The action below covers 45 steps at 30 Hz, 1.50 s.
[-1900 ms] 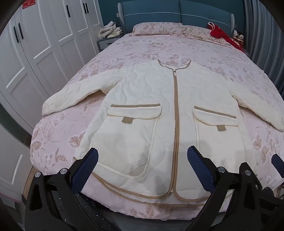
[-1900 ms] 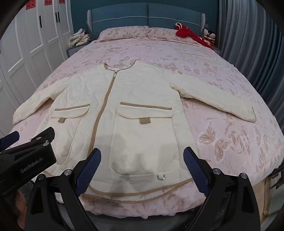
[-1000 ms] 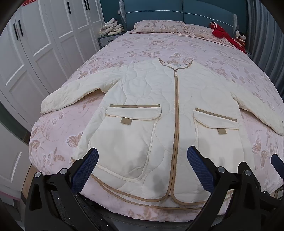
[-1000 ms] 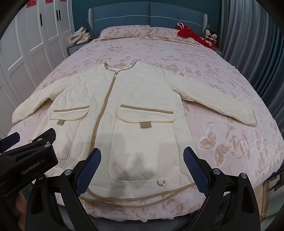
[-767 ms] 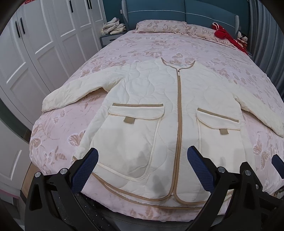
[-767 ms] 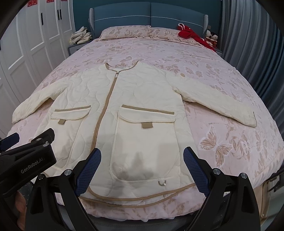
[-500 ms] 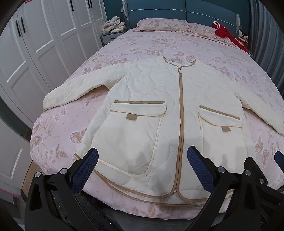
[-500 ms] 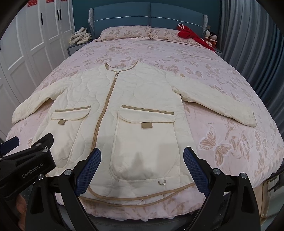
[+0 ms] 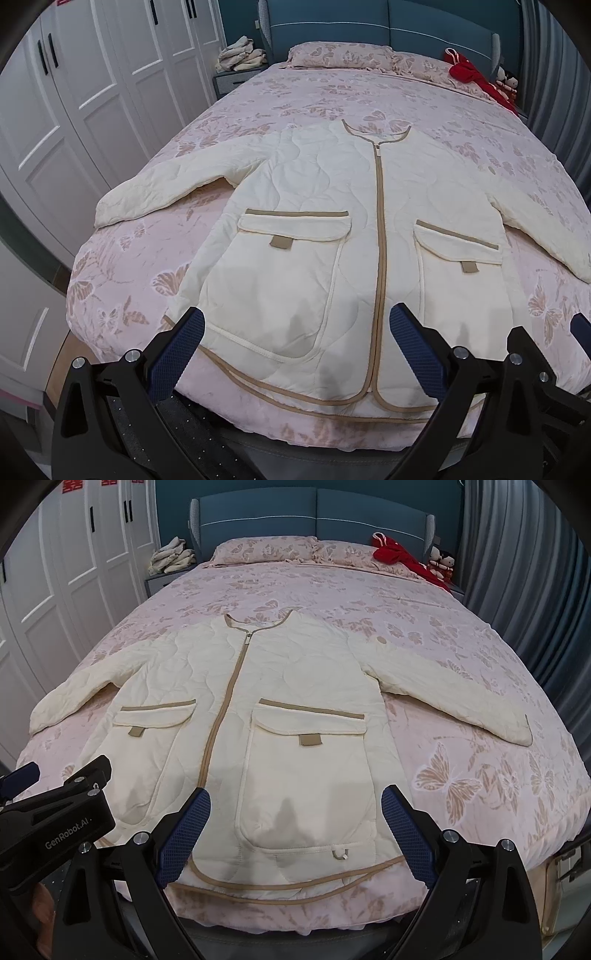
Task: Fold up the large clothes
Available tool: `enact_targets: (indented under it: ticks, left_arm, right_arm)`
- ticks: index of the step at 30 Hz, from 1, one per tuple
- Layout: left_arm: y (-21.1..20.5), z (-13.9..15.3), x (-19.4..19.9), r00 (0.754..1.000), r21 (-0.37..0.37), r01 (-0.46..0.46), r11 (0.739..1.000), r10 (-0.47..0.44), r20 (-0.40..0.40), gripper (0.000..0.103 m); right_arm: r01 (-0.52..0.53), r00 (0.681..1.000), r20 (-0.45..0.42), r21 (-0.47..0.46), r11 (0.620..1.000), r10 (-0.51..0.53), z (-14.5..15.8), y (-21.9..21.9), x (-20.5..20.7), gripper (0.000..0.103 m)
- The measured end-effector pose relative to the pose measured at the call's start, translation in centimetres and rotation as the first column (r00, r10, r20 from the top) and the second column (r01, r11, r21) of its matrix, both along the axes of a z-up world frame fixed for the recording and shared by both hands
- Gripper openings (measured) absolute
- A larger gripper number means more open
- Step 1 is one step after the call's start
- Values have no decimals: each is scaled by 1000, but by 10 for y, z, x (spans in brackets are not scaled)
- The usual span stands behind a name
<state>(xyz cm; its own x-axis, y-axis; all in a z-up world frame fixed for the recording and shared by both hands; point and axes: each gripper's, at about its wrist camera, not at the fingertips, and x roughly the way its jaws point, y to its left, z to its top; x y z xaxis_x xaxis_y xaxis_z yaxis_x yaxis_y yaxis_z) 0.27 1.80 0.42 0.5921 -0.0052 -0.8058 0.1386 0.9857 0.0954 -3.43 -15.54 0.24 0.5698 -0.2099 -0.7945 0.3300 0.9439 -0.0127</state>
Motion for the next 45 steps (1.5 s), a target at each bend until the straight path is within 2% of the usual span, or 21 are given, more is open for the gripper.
enact_targets:
  ticks: [23,45]
  left_arm:
    - [40,11,-19,999,2,-52,999,52,9,98]
    - [54,16,-27,997,17,-78,997,77,19,98]
  right_arm:
    - [-85,996,17,-23,996,86,13,38,-11,92]
    - [-100,995,28,-27,995,101,17,49,-14,92]
